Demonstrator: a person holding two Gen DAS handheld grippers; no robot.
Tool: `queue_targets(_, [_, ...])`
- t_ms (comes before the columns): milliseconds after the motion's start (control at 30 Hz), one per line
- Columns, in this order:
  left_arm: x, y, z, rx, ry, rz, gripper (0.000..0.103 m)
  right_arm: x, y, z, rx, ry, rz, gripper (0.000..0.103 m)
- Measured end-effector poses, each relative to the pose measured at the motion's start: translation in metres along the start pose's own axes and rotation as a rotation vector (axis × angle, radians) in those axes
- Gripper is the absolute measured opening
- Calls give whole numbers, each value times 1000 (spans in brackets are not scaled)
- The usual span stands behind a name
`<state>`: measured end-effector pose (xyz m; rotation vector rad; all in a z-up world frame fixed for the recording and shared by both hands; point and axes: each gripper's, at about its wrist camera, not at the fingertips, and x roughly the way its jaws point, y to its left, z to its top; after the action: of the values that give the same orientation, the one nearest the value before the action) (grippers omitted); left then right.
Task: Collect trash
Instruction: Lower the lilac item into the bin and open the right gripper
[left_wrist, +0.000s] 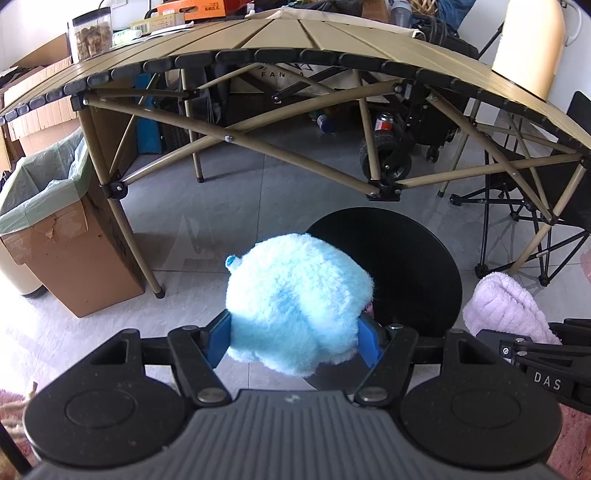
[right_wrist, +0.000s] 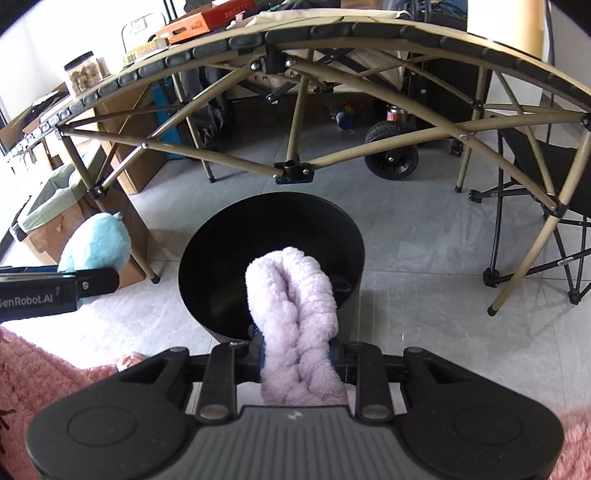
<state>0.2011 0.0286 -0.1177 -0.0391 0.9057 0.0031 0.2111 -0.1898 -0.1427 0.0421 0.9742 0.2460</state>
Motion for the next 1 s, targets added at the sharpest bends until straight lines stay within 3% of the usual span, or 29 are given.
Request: queue_targets(1000, [53, 46, 21, -123, 102, 91, 68, 94, 36, 69, -37, 129, 29, 27])
